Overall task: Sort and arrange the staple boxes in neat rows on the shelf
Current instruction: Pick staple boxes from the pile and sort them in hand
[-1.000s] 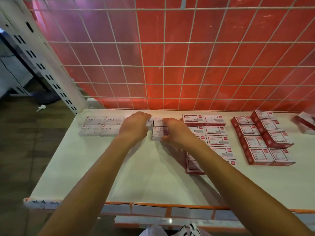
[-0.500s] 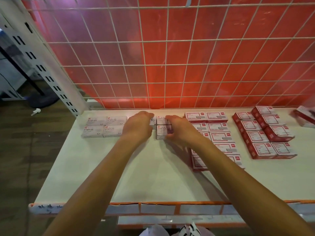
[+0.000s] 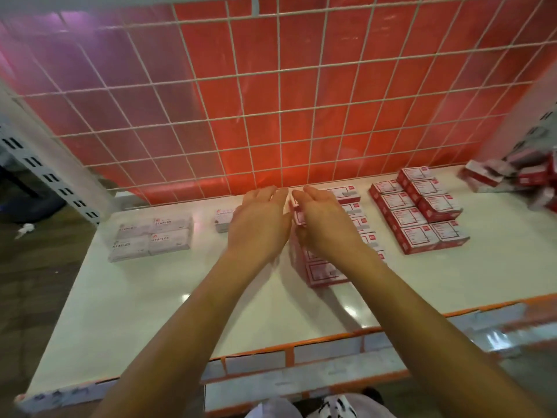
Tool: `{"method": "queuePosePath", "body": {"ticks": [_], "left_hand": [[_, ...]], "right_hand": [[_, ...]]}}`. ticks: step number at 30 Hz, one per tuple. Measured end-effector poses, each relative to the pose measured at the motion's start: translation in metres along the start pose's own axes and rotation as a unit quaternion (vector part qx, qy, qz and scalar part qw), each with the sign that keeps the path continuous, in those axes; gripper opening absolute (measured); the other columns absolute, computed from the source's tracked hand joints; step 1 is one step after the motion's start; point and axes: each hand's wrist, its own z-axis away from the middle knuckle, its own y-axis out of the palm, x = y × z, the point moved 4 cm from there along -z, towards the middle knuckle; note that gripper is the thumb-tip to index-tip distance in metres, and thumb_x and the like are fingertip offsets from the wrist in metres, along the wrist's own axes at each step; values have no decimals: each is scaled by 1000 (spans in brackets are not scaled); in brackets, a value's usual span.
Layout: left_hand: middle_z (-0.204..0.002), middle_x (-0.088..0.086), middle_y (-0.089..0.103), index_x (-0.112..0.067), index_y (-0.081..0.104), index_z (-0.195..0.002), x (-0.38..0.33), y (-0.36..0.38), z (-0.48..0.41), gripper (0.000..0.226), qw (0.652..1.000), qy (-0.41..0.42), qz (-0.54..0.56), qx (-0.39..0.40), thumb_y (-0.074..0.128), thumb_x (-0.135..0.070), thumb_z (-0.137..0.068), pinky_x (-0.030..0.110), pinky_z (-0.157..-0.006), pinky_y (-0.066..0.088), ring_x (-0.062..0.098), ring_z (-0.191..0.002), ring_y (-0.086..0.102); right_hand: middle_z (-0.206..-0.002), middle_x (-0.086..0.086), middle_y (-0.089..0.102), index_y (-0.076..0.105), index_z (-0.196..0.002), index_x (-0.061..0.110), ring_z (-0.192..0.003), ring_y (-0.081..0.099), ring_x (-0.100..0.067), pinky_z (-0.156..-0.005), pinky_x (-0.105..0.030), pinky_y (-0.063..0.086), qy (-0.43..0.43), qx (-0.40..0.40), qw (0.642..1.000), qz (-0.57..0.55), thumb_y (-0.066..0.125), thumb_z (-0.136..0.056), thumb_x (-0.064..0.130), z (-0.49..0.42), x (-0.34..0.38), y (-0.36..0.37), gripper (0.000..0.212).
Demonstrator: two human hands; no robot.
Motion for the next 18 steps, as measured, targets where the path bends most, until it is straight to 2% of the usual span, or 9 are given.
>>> {"method": "queuePosePath", "body": {"ticks": [9,15,18], "left_hand": [[-145,-1,43,-22,39,-142,-103,20,-18,49,998,64,-4,-7,41,-44,-98,36,-106,32,22,-131,36],[-141,4,48,-19,42,-141,-198,50,-47,50,995,98,15,16,46,-42,-96,38,-107,33,26,-129,40],[-143,2,47,-22,41,-142,-242,62,-58,50,995,95,26,13,47,-42,-96,40,-109,34,25,-131,39]], "right_hand": [[-142,-5,44,42,-140,17,-129,37,-26,-106,-36,32,99,-51,994,3,59,-90,25,41,-93,-47,54],[-129,-5,55,52,-130,19,-116,47,-26,-94,-37,43,151,-92,984,15,57,-91,28,69,-185,-85,40],[-135,-4,52,49,-134,19,-124,43,-25,-102,-36,37,166,-95,982,13,59,-91,28,79,-228,-99,45]]}}
